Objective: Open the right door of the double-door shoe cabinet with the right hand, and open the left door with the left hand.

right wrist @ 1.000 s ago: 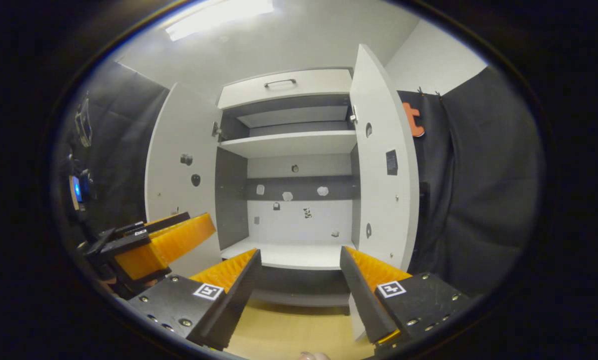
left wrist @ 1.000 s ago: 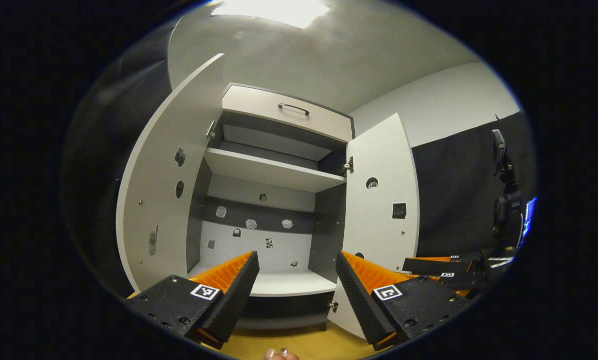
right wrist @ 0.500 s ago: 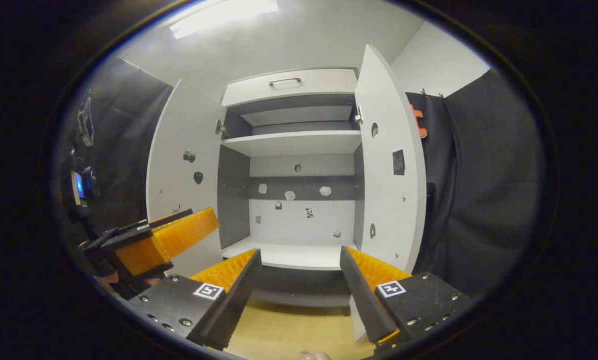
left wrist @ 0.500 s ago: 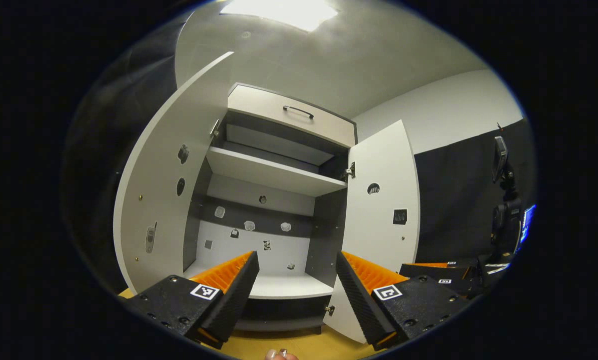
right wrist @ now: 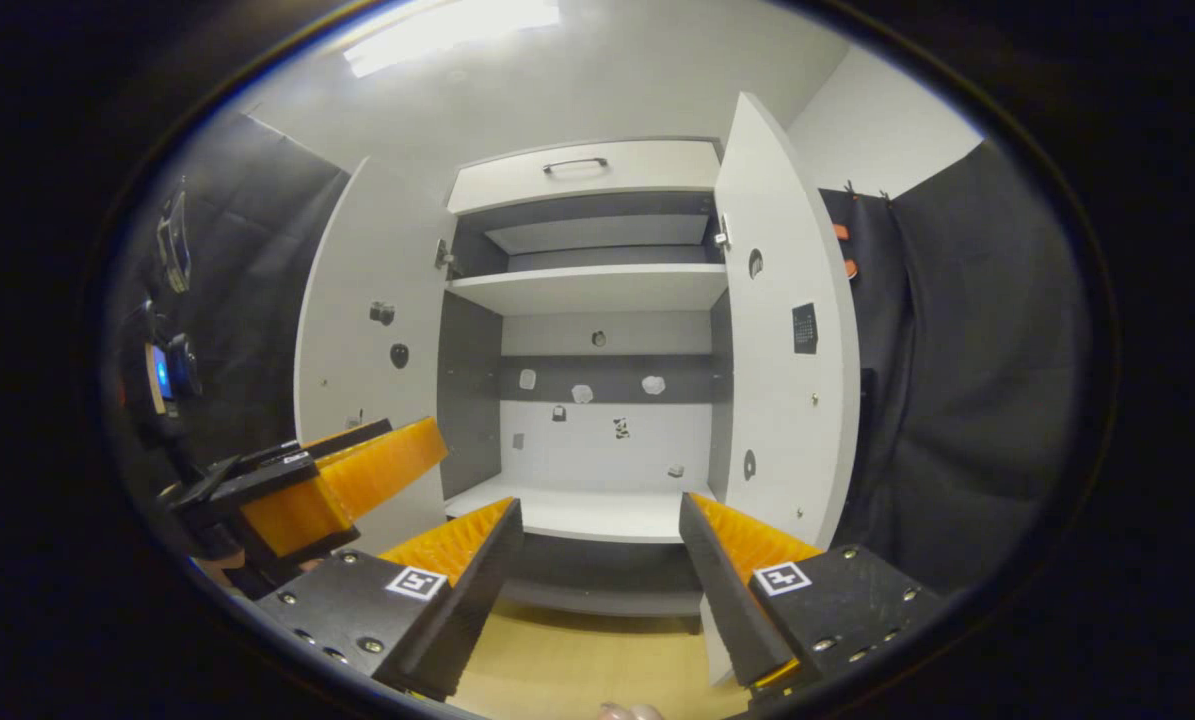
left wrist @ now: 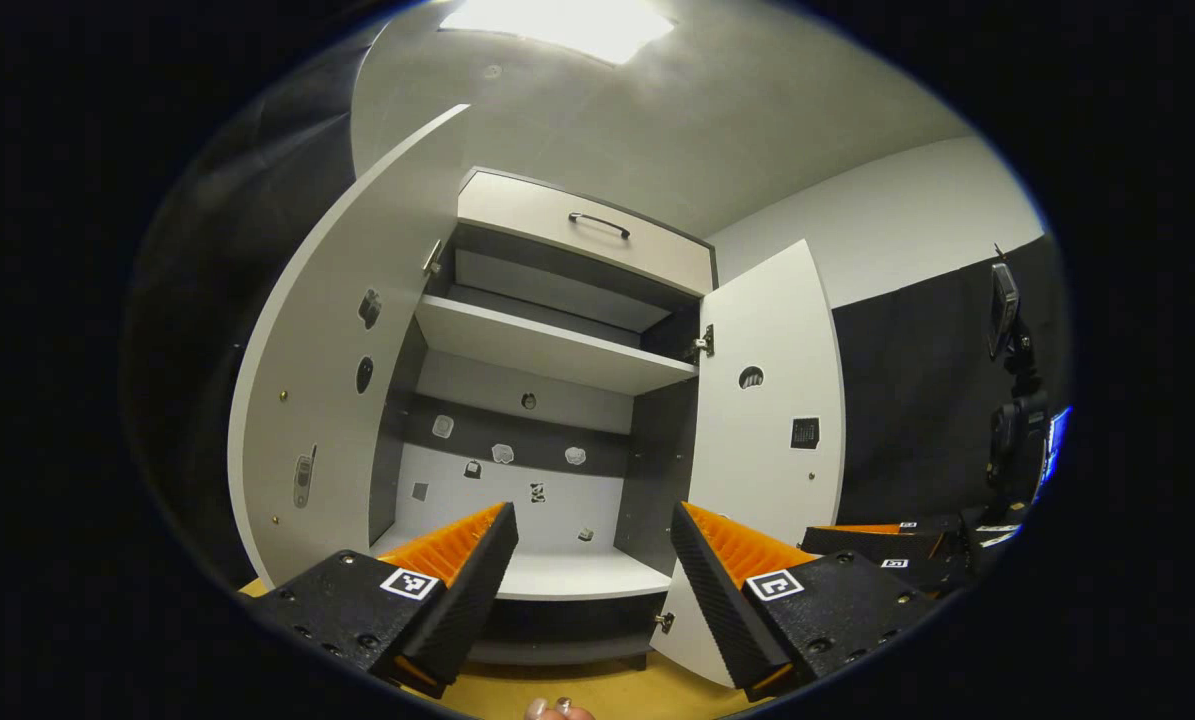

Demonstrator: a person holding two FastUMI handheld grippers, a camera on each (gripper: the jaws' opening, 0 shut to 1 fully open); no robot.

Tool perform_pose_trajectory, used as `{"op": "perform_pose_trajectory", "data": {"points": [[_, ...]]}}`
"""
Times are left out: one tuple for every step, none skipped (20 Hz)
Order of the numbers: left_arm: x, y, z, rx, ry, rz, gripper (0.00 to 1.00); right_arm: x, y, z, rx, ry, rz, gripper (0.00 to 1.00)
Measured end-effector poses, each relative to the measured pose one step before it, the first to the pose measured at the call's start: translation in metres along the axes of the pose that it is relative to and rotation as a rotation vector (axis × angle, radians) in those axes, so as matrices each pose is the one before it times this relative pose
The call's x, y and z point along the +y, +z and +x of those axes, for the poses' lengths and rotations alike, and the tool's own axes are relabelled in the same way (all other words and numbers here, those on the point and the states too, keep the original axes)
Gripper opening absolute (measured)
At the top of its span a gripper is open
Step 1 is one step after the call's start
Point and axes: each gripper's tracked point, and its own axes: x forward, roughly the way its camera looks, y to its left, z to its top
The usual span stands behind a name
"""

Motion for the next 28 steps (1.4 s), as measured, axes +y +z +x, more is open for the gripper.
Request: {"op": "perform_pose_trajectory", "data": {"points": [[-0.00021, -0.00001, 0.00008, -0.00003, -0.00072, 0.00233, 0.96, 0.00057, -0.00005, -0.00022, -0.00067, 0.00184, -0.00167, 0.96], [-0.00008, 0.00024, -0.00035, 0.00009, 0.00056, 0.00295, 0.96, 0.0014, 0.00029, -0.00014, -0.00268, 0.00463, -0.00186, 0.96], [-0.0003, -0.00009, 0.00025, 0.00041, 0.00077, 0.0024, 0.96, 0.00109, -0.00001, -0.00063, -0.00392, 0.003, -0.00058, 0.96], [-0.00027, -0.00024, -0.00012, 0.00111, 0.00009, 0.00115, 0.96, 0.00065, 0.00067, 0.00022, -0.00347, 0.00226, 0.00168, 0.96], [0.00012, -0.00047, 0.00025, 0.0014, 0.00022, 0.00073, 0.96, 0.00072, -0.00011, 0.00067, -0.0031, 0.00353, 0.00313, 0.96], [0.00009, -0.00044, -0.00017, 0.00119, 0.00036, 0.00011, 0.96, 0.00031, 0.00076, -0.00063, -0.00414, 0.00193, 0.00364, 0.96], [-0.00035, -0.00026, -0.00021, 0.00188, 0.0002, -0.00033, 0.96, 0.00028, 0.0008, 0.00011, -0.00697, -0.00034, 0.00132, 0.96], [0.00028, 0.00002, -0.00008, 0.00078, 0.00072, -0.00108, 0.96, -0.0007, 0.00102, 0.00002, -0.00496, -0.00361, -0.00071, 0.96], [0.00042, -0.00019, 0.00007, 0.00001, 0.00146, -0.00198, 0.96, -0.00027, -0.00178, -0.0007, 0.00373, -0.00446, -0.00013, 0.96], [-0.00004, -0.00013, 0.00013, 0.00049, -0.00004, -0.00283, 0.96, -0.00055, -0.00198, 0.00012, 0.00681, -0.00391, 0.00292, 0.96], [0.00013, -0.00052, -0.00016, 0.00091, -0.00022, -0.00208, 0.96, 0.00006, -0.00095, 0.00138, 0.00524, -0.00174, 0.0039, 0.94], [0.00038, -0.00045, -0.00015, 0.0009, -0.0002, -0.00068, 0.96, -0.00146, -0.00129, 0.0008, 0.00759, -0.00629, 0.00435, 0.94], [0.0002, -0.00043, 0.00024, 0.00217, 0.00043, 0.00106, 0.96, -0.00016, -0.00081, -0.00025, 0.00417, -0.00319, 0.00153, 0.94], [0.00047, -0.00082, 0.0001, 0.00201, 0.00214, 0.00135, 0.96, 0.00017, -0.00046, 0.00038, 0.00369, -0.00268, 0.00185, 0.96], [0.00025, -0.00045, 0.00015, 0.00064, 0.00159, 0.00097, 0.96, 0.00073, -0.0002, 0.0008, 0.0001, 0.00227, 0.00358, 0.96], [-0.00018, -0.00004, -0.0001, 0.00039, 0.00025, -0.00096, 0.96, 0.00133, 0.0004, -0.0006, 0.00051, 0.00373, 0.00563, 0.94], [-0.00031, 0.0001, -0.00024, -0.00154, -0.00161, -0.00218, 0.96, 0.00185, 0.00051, -0.00022, -0.0009, 0.00417, 0.0051, 0.94], [-0.00029, 0.00079, -0.00031, -0.00114, -0.00211, -0.00225, 0.96, 0.00078, 0.00093, 0.0003, -0.00133, 0.00383, 0.00303, 0.94], [-0.0001, -0.00003, -0.00037, -0.00096, -0.00158, -0.00068, 0.96, 0.00043, -0.00009, 0.00024, -0.00141, 0.00222, 0.00138, 0.94], [0.0004, 0.00005, 0.00021, -0.00044, 0.00023, 0.00101, 0.96, 0.00063, -0.0003, 0.00027, 0.00056, 0.00046, 0.00058, 0.94], [0.00001, -0.00037, 0.00004, 0.00001, 0.001, 0.00093, 0.96, 0.00073, 0.0001, -0.00088, 0.00083, 0.00231, 0.0004, 0.94], [0.00034, -0.00034, 0.00001, 0.0011, 0.00102, 0.00008, 0.96, 0.00092, -0.00055, -0.00002, 0.00204, 0.00204, -0.00017, 0.94], [-0.00019, -0.00072, 0.00016, 0.00091, 0.0011, -0.00097, 0.96, 0.00056, -0.00047, 0.00061, 0.00059, 0.00092, -0.00094, 0.94], [0.00033, -0.00018, -0.00003, 0.0002, 0.00111, -0.00174, 0.96, 0.00016, 0.00069, 0.00018, -0.00084, 0.00052, -0.00184, 0.94], [0.00019, -0.00023, 0.00007, 0.00013, 0.00147, -0.0019, 0.96, 0.00038, -0.00009, -0.0006, -0.00153, 0.00043, -0.00156, 0.96], [0.0002, 0.00035, 0.00032, -0.0007, 0.00065, -0.00144, 0.96, 0.00008, 0.00058, -0.00031, -0.00108, 0.00085, -0.00079, 0.96], [0.00016, -0.00011, 0.00001, -0.00114, 0.00198, -0.00042, 0.96, 0.00019, -0.0008, 0.00088, 0.00036, 0.00063, 0.0003, 0.96], [0.0003, -0.00002, -0.00019, -0.00073, 0.00194, 0.00044, 0.96, -0.00024, -0.00031, -0.00002, 0.00126, 0.00017, 0.0005, 0.96]]}}
